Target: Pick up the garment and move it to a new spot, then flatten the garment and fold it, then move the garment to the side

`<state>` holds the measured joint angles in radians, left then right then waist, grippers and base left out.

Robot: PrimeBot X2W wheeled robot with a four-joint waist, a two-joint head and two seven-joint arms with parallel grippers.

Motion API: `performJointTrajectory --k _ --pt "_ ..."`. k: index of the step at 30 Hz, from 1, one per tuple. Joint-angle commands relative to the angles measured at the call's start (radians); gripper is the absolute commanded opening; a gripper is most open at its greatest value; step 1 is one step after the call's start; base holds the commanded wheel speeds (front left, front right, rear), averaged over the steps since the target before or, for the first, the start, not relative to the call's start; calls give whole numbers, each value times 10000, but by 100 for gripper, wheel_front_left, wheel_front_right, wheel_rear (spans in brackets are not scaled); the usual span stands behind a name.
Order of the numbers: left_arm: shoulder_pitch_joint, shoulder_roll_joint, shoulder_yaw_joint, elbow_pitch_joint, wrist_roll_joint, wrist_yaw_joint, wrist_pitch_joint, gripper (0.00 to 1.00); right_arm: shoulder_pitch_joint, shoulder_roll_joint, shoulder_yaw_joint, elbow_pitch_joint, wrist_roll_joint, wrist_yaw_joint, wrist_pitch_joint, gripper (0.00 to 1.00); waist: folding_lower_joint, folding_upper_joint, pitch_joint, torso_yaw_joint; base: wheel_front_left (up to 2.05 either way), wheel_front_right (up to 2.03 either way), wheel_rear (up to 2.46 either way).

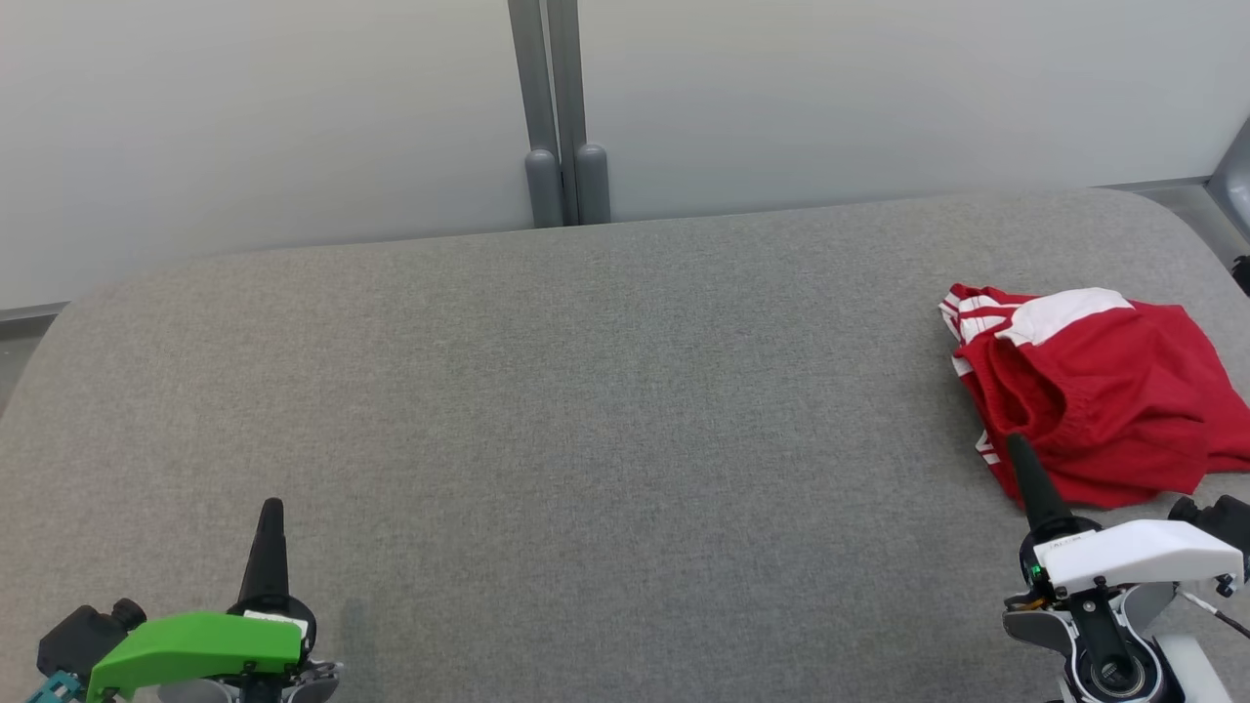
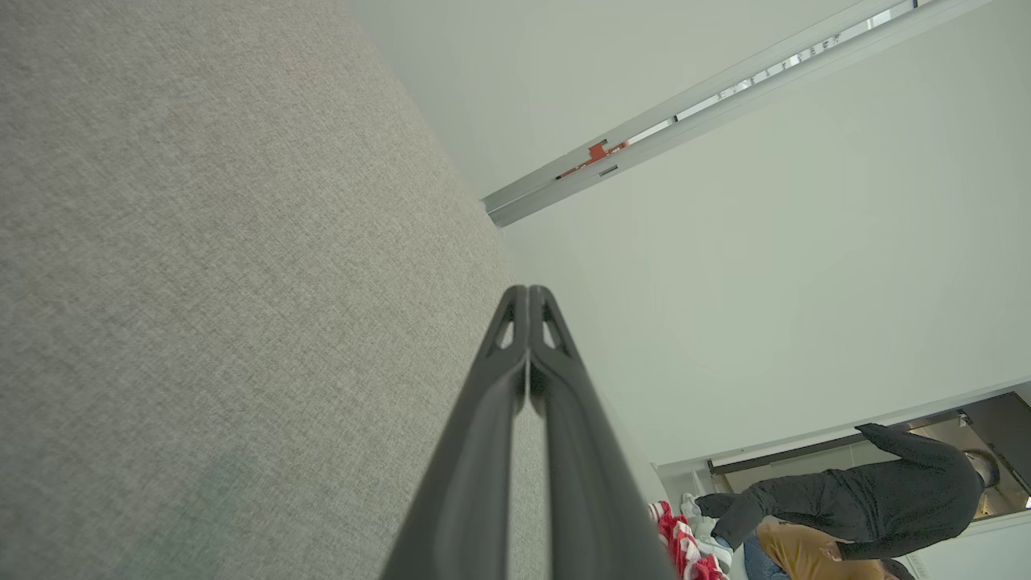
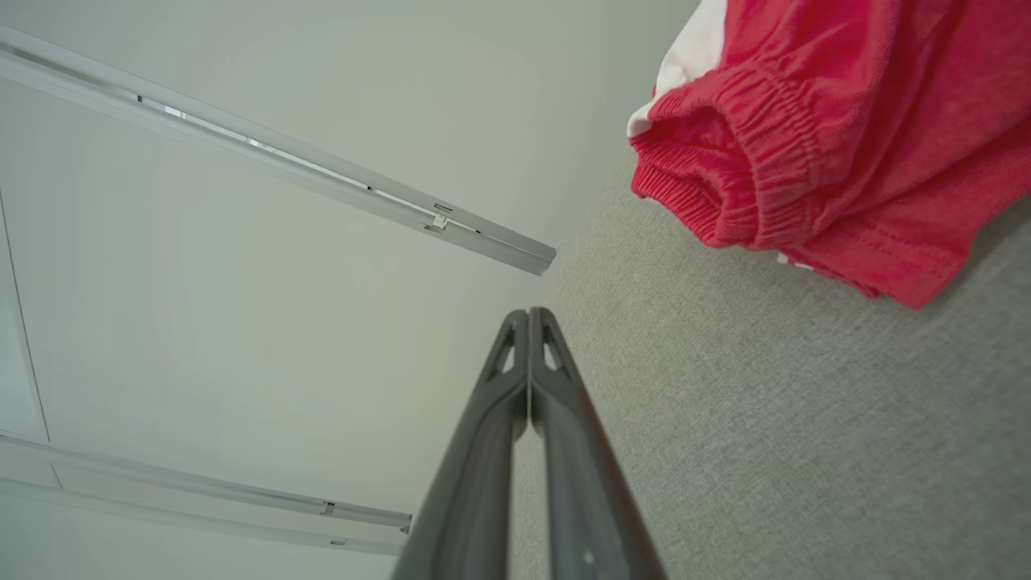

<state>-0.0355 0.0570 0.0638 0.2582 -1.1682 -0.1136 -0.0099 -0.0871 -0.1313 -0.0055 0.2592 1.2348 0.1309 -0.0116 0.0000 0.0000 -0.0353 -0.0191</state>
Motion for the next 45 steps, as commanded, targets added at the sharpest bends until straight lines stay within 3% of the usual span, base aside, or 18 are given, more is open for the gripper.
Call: performJointTrajectory --k 1,45 --pt "-299 39 70 -130 -230 -40 73 0 -215 19 -95 -119 226 0 77 0 0 0 10 5 0 0 0" --pt "-708 -50 453 -141 -3697 -175 1044 0 -258 688 -945 -166 3141 -1 1086 0 0 0 298 148 0 0 0"
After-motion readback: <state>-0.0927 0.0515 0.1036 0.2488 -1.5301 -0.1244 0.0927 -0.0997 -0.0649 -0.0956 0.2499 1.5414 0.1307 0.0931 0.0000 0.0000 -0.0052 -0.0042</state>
